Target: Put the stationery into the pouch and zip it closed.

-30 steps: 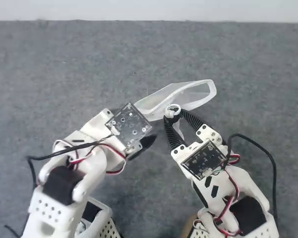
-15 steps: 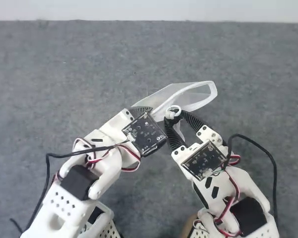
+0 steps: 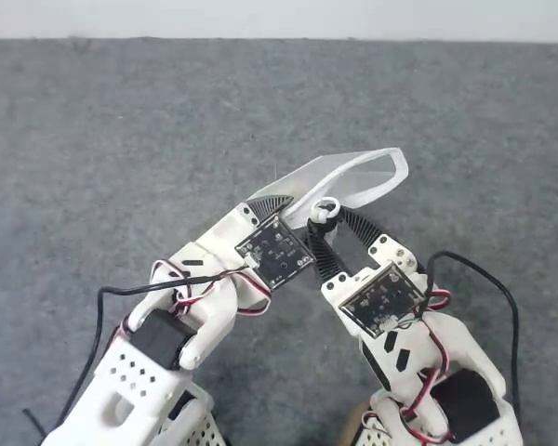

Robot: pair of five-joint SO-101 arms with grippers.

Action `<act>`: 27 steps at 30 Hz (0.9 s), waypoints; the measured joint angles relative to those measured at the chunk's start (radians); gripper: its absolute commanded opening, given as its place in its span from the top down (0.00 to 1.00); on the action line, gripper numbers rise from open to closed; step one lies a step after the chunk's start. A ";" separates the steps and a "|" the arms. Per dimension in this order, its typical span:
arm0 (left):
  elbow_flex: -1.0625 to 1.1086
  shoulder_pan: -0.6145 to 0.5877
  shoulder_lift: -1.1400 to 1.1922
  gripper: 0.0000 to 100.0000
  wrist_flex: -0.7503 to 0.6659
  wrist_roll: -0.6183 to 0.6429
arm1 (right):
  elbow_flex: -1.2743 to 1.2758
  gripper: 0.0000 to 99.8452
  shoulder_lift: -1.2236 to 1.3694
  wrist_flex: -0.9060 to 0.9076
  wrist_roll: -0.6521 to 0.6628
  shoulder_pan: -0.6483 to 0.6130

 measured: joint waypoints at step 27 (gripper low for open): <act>0.032 -0.032 -0.014 0.99 -0.028 0.049 | 0.048 0.99 0.104 -0.198 -0.078 0.161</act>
